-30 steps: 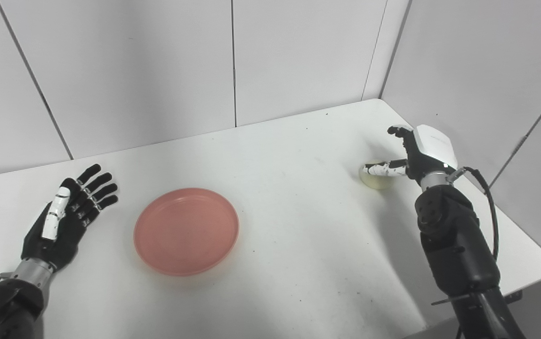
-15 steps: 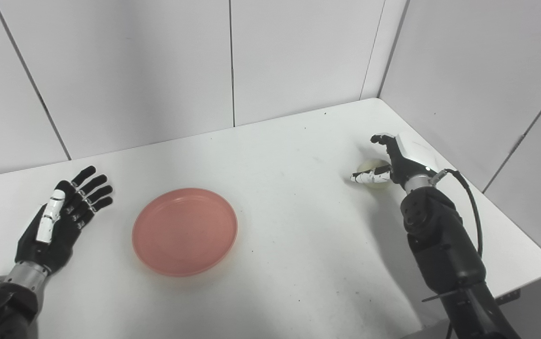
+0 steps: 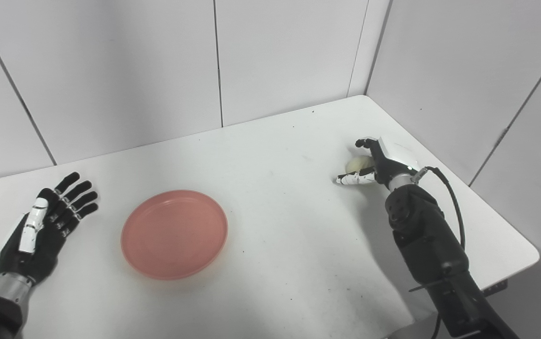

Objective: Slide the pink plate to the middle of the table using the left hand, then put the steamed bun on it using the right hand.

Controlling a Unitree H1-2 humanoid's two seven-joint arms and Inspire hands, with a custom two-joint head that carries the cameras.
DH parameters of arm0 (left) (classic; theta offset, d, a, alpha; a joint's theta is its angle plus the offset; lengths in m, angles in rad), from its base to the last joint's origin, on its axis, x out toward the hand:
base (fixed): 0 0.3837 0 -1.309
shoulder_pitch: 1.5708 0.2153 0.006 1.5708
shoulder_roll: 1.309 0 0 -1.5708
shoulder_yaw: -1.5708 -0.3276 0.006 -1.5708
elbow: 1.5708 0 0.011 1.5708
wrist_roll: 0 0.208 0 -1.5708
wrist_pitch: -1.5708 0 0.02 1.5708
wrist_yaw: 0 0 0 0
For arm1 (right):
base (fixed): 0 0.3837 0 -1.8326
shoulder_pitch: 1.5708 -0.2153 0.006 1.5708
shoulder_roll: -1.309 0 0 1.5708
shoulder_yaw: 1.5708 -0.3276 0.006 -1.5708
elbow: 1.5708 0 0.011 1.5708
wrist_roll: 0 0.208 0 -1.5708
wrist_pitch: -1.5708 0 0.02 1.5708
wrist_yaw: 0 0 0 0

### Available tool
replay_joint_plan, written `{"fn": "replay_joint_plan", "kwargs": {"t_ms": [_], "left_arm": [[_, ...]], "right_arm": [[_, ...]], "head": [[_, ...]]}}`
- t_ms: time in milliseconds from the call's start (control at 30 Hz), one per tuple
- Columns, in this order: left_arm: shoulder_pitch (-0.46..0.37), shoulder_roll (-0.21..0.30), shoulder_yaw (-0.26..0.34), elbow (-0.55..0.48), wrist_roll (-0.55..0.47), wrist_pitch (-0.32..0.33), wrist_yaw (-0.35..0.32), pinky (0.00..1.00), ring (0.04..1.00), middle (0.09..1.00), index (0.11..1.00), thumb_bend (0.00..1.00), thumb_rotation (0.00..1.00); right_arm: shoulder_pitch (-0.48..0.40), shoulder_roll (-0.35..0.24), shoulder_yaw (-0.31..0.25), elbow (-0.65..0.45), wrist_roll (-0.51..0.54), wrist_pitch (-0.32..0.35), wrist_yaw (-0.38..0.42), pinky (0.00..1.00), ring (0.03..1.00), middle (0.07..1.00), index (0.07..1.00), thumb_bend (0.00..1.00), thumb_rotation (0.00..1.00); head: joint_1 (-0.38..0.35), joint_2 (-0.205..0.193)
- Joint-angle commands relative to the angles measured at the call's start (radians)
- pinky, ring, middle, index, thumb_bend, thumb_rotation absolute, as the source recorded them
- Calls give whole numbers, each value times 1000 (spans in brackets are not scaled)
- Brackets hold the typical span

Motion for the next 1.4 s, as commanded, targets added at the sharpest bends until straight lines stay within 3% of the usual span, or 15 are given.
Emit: {"fn": "replay_joint_plan", "kwargs": {"t_ms": [0, 700, 1033, 1167, 1333, 1367], "left_arm": [[115, 3, -15, 61, 36, 101, 20, 847, 851, 874, 873, 581, 870], [132, 3, -18, 8, 35, 133, 27, 861, 859, 880, 880, 588, 872], [135, 2, -17, -4, 33, 144, 29, 856, 855, 876, 878, 586, 870], [138, 2, -17, -13, 33, 149, 32, 857, 854, 876, 877, 588, 868], [143, 4, -19, -31, 30, 158, 27, 863, 861, 882, 882, 585, 877], [143, 4, -19, -30, 30, 157, 26, 866, 863, 883, 883, 582, 878]], "right_arm": [[-36, -40, 0, -6, -4, 1, -21, 678, 788, 826, 771, 821, 401], [-44, -67, 20, 84, 88, 1, -81, 676, 764, 812, 767, 811, 402], [-51, -67, 21, 112, 104, 1, -90, 629, 703, 760, 756, 784, 395], [-52, -68, 26, 119, 107, 1, -98, 556, 614, 670, 715, 766, 367], [-51, -72, 36, 121, 113, 1, -109, 390, 447, 516, 593, 706, 220], [-51, -74, 38, 124, 119, 0, -113, 355, 415, 491, 531, 592, 169]], "head": [[0, 1], [3, 12], [4, 14], [3, 18], [4, 19], [4, 19]]}}
